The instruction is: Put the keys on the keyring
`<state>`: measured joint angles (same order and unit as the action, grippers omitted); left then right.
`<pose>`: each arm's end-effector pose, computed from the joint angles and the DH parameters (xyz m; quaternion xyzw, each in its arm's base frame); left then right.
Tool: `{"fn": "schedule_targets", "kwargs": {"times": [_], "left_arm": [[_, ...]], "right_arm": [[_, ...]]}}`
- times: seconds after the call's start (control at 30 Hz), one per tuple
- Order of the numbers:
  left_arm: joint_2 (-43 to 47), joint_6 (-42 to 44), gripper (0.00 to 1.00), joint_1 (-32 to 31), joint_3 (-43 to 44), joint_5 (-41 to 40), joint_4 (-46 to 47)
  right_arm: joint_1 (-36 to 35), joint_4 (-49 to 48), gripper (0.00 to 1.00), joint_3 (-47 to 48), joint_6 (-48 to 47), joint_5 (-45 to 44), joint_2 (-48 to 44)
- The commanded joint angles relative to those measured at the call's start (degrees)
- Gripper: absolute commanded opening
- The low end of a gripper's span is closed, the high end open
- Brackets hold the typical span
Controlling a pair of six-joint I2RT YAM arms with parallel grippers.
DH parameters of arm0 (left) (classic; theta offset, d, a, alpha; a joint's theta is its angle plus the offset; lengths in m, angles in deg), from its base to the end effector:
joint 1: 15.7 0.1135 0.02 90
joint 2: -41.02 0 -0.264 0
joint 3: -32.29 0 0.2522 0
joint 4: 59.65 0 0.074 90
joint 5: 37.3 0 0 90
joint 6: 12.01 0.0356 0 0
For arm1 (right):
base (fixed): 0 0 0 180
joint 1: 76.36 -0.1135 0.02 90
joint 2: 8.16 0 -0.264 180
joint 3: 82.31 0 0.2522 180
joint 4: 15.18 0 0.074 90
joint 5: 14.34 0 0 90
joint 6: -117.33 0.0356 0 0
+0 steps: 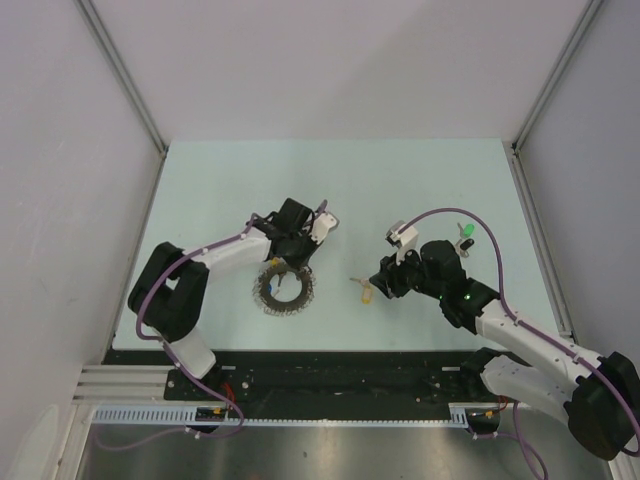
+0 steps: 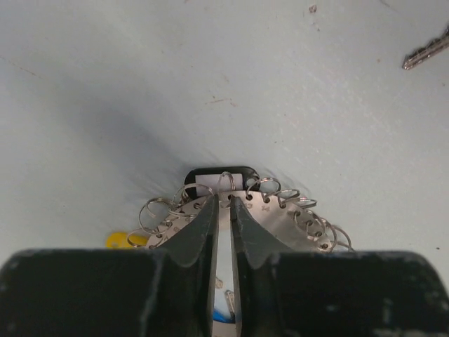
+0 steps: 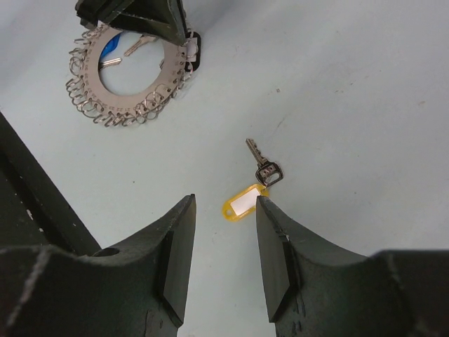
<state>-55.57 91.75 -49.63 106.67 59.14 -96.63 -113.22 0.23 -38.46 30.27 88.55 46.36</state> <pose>0.2797 -0.1930 0.1865 0.4028 0.8744 -0.0998 0.2516 0.1651 0.1337 0.2340 -0.3028 0.7891 0.2686 0.4622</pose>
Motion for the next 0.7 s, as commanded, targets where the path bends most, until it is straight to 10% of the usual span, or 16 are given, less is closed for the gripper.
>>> {"fn": "schedule_targets", "kwargs": {"times": [0.0,0.67], "left_arm": [[1.3,-1.7,0.18,0.3,-1.5,0.5,5.2],[12.9,-22.9,0.31,0.3,-15.4,-3.9,18.5]], "right_arm": [[0.6,-3.3,0.45,-0.3,-0.7,2.0,-1.0],[0.7,-4.0,0.45,-0.7,-0.6,4.1,-0.9]]}}
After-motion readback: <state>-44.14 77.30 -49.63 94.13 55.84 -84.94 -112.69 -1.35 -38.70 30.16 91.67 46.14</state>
